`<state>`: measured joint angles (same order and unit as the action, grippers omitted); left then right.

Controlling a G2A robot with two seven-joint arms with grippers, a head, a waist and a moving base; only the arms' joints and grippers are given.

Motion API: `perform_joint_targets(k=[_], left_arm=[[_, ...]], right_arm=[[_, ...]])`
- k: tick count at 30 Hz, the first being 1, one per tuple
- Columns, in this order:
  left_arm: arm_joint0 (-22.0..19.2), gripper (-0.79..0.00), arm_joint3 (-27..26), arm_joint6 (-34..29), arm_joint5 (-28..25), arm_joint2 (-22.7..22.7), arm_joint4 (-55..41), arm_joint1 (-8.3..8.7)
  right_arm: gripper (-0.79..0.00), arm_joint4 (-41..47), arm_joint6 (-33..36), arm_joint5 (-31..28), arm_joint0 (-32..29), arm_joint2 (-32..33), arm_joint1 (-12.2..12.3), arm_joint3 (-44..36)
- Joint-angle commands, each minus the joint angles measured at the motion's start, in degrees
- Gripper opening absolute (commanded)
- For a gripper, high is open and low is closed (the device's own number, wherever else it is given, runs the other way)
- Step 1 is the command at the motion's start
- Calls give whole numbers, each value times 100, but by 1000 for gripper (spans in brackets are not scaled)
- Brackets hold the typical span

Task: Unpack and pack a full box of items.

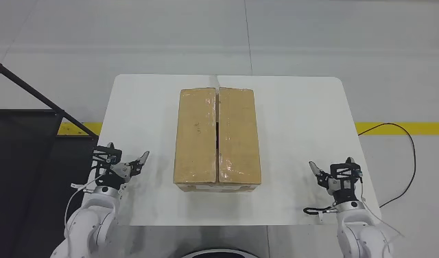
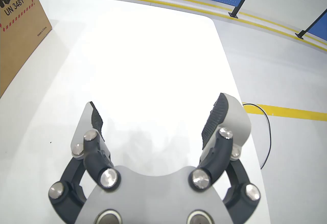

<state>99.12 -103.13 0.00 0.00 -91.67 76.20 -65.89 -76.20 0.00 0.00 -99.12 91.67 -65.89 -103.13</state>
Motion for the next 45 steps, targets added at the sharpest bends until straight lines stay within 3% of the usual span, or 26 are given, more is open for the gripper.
perform_joint_targets(k=[1, 11, 20, 30, 40, 45], left_arm=[[0, 0, 0, 0, 0, 0, 0, 0], [-6, 0, -20, 25, -20, 6, -34, -2], [177, 0, -299, 968, -673, -116, -625, -27], [339, 0, -636, 1485, -1447, 27, -186, -11], [379, 0, -611, 1477, -1493, -21, -151, -4], [279, 0, -506, 1326, -1623, 172, 163, -2]], right_arm=[[0, 0, 0, 0, 0, 0, 0, 0], [0, 0, 0, 0, 0, 0, 0, 0], [0, 132, -514, -590, 11, 56, 2, -552], [0, -184, -1172, -962, -161, -1, -1, -1467], [0, -184, -1172, -962, -161, -1, -1, -1467], [0, -184, -1172, -962, -161, -1, -1, -1467]])
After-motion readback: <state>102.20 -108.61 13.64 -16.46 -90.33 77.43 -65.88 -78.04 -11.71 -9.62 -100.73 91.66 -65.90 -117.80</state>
